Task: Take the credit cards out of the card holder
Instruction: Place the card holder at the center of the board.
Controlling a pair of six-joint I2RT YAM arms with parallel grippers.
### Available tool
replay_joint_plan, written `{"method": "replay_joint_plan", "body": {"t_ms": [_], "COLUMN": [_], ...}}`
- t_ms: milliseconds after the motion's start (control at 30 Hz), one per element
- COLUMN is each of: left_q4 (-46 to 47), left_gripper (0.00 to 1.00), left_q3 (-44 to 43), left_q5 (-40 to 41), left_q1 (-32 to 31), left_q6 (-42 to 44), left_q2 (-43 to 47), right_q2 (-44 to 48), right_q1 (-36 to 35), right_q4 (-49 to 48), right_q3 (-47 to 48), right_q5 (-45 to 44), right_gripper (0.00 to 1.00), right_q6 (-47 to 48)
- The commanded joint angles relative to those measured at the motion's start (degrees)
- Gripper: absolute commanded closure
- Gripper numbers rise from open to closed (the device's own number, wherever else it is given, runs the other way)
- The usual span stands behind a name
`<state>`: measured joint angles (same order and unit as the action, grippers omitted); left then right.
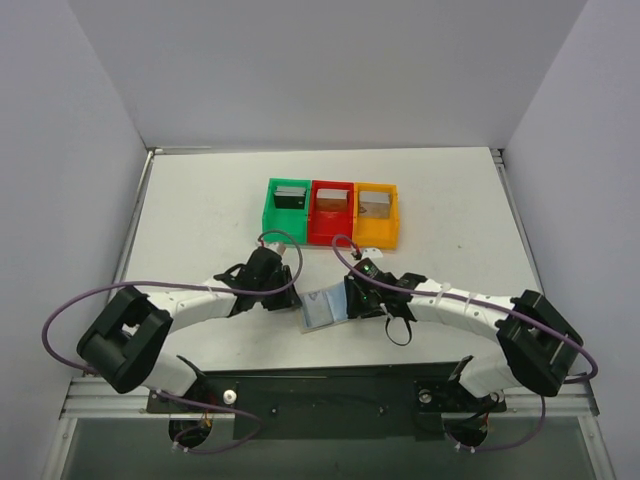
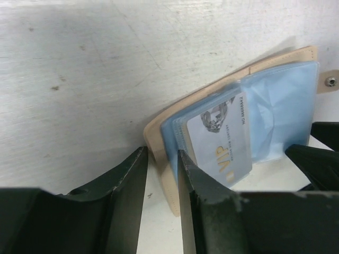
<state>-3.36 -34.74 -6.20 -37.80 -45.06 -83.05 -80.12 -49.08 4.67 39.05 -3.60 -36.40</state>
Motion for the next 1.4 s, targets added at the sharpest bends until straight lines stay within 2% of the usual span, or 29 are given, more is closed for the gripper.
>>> {"method": "replay_joint_plan", "body": {"t_ms": [0, 167, 267, 333, 467, 700, 800, 933, 1100, 1367], "left_q4": [-5.42, -11.57, -14.22, -11.16, -2.37, 4.91, 6.87, 9.42, 10.21, 10.12], "left_gripper": [0.60, 0.54, 0.54, 0.54, 0.64, 0.68, 0.68, 0.69, 0.69, 0.70], "left_q3": [-1.73, -3.05, -2.18, 0.62, 4.50, 6.17, 7.58, 9.25, 10.39, 11.63], "left_q5": [4.61, 7.84, 10.50, 7.89, 1.02, 4.26, 4.53, 3.56, 3.30, 4.09], "left_q1": [0.45, 0.89, 0.80, 0.89, -0.68, -9.74, -10.27, -10.19, -10.10, -9.75], "left_q6": [2.43, 3.31, 2.17, 0.15, -5.20, -7.23, -8.72, -9.43, -10.23, -10.23], "left_q2": [3.06, 6.92, 13.93, 19.11, 23.45, 23.72, 22.32, 19.94, 16.61, 15.20], "right_q2": [3.03, 7.42, 8.92, 8.66, 3.22, -8.98, -13.21, -16.29, -16.57, -10.85], "right_q1": [0.48, 0.13, -0.31, -0.40, -0.23, 2.58, 3.29, 3.55, 3.47, 0.04], "right_q4": [4.91, 8.60, 9.48, 9.05, 8.08, 4.57, 2.81, 2.10, 1.23, 0.87], "right_q3": [0.68, 2.61, 4.89, 6.56, 11.12, 18.34, 20.36, 20.89, 16.87, 8.86], "right_q5": [-2.73, -3.35, -3.26, -2.91, -3.17, -3.18, -1.77, -1.15, -0.71, -2.55], "right_gripper": [0.54, 0.53, 0.54, 0.53, 0.55, 0.62, 0.70, 0.74, 0.75, 0.75], "right_q6": [-0.25, 0.10, 0.89, 1.42, 3.09, 4.67, 4.59, 4.94, 3.80, 0.20]}}
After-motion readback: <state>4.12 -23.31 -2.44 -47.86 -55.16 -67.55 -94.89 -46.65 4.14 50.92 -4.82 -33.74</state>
